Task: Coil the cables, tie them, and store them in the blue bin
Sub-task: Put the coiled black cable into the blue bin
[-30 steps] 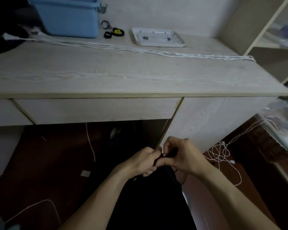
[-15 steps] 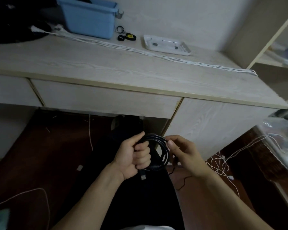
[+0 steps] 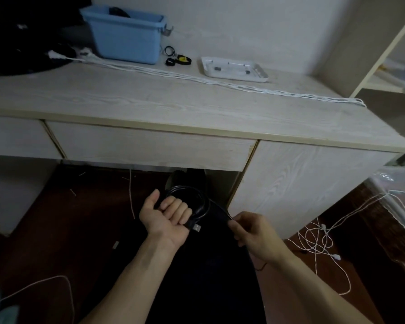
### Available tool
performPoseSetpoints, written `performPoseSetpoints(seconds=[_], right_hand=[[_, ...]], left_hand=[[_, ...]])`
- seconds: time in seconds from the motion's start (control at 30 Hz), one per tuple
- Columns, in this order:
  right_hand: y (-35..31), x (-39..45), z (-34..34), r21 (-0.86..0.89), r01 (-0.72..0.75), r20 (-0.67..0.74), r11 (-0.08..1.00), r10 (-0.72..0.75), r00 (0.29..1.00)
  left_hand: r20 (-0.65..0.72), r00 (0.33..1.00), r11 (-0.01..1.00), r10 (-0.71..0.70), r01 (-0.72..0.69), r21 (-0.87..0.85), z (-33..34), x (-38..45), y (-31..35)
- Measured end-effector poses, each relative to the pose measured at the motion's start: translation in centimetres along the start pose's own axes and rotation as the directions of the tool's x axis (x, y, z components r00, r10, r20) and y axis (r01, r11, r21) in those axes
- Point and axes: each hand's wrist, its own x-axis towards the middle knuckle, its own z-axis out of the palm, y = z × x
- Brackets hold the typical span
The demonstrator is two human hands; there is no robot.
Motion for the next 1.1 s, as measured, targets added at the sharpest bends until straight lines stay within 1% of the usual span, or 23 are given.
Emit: performPoseSetpoints(seconds=[0.1, 0.17, 0.27, 0.33, 0.37, 0.4, 0.43, 0.5, 0.57, 0.6, 0.67, 0.8, 0.83, 0.9, 0.93, 1.0, 1.07, 1.1], right_hand=[[0.3, 0.3, 0.0, -0.116, 0.059, -0.076, 0.991, -0.068, 0.995], [0.2, 0.4, 0.6, -0.18, 0.139, -0.088, 0.974, -0.157, 0.984], [-0.3, 0.4, 1.2, -0.279, 0.318, -0.021, 0.906, -0.337, 0.941], [-0.6, 0.4, 1.5, -0.33, 0.407, 0.065, 0.852, -0.41, 0.91], [-0.7, 0.3, 1.6, -0.335, 0.43, 0.109, 0.838, -0.419, 0.901], [-0.9, 0.2, 1.7, -0.332, 0.448, 0.137, 0.83, -0.428, 0.893], [-1.0, 0.0, 1.8, -0.327, 0.464, 0.145, 0.823, -0.441, 0.886], [-1.2, -0.1, 1.6, -0.317, 0.482, 0.09, 0.817, -0.48, 0.872], [-1.3, -0.2, 1.1, -0.3, 0.501, -0.006, 0.812, -0.527, 0.85], [-1.3, -0.2, 0.9, -0.278, 0.504, -0.043, 0.818, -0.535, 0.844], [-1.1, -0.2, 0.6, -0.224, 0.495, -0.08, 0.839, -0.522, 0.849], [-0.5, -0.1, 0.8, -0.194, 0.51, -0.138, 0.838, -0.538, 0.831], [-0.6, 0.0, 0.7, -0.175, 0.497, -0.166, 0.85, -0.523, 0.836], [-0.8, 0.1, 0.6, -0.132, 0.468, -0.193, 0.874, -0.486, 0.852], [-0.9, 0.1, 0.6, -0.115, 0.465, -0.18, 0.878, -0.479, 0.859], [-1.2, 0.1, 0.6, -0.099, 0.461, -0.13, 0.882, -0.471, 0.873], [-1.2, 0.1, 0.4, -0.074, 0.438, -0.094, 0.896, -0.444, 0.891], [-1.2, 0.3, 0.3, -0.043, 0.423, -0.081, 0.905, -0.425, 0.902]], left_hand=[[0.026, 0.998, 0.998, 0.063, -0.063, -0.001, 0.3, 0.5, 0.4], [0.048, 0.994, 0.992, 0.096, -0.099, 0.082, 0.9, 0.9, 0.2], [0.111, 0.983, 0.95, 0.149, -0.174, 0.261, 2.2, 1.2, -0.8], [0.174, 0.963, 0.867, 0.204, -0.26, 0.425, 2.5, 1.2, -1.8], [0.205, 0.95, 0.789, 0.237, -0.311, 0.53, 2.4, 1.2, -2.3], [0.241, 0.933, 0.679, 0.266, -0.359, 0.64, 2.2, 1.1, -2.7], [0.284, 0.915, 0.546, 0.286, -0.399, 0.737, 1.9, 1.0, -3.1], [0.375, 0.884, 0.27, 0.277, -0.446, 0.853, 1.4, 0.9, -3.4], [0.428, 0.883, 0.07, 0.191, -0.447, 0.892, 1.0, 0.9, -3.5], [0.428, 0.894, -0.012, 0.131, -0.43, 0.903, 0.8, 0.9, -3.5], [0.384, 0.923, -0.157, 0.009, -0.378, 0.912, 0.7, 0.8, -3.6], [0.275, 0.946, -0.369, -0.17, -0.32, 0.873, 0.4, 1.1, -3.7], [0.247, 0.945, -0.381, -0.214, -0.314, 0.87, 0.5, 1.1, -3.5], [0.157, 0.927, -0.311, -0.341, -0.268, 0.912, 0.5, 0.9, -3.1], [0.107, 0.91, -0.279, -0.401, -0.232, 0.932, 0.6, 0.7, -2.9], [0.025, 0.876, -0.251, -0.482, -0.166, 0.954, 1.0, 0.2, -2.5], [-0.014, 0.836, -0.215, -0.548, -0.125, 0.969, 1.3, 0.0, -2.0], [-0.012, 0.82, -0.189, -0.572, -0.118, 0.975, 1.4, -0.1, -1.8]])
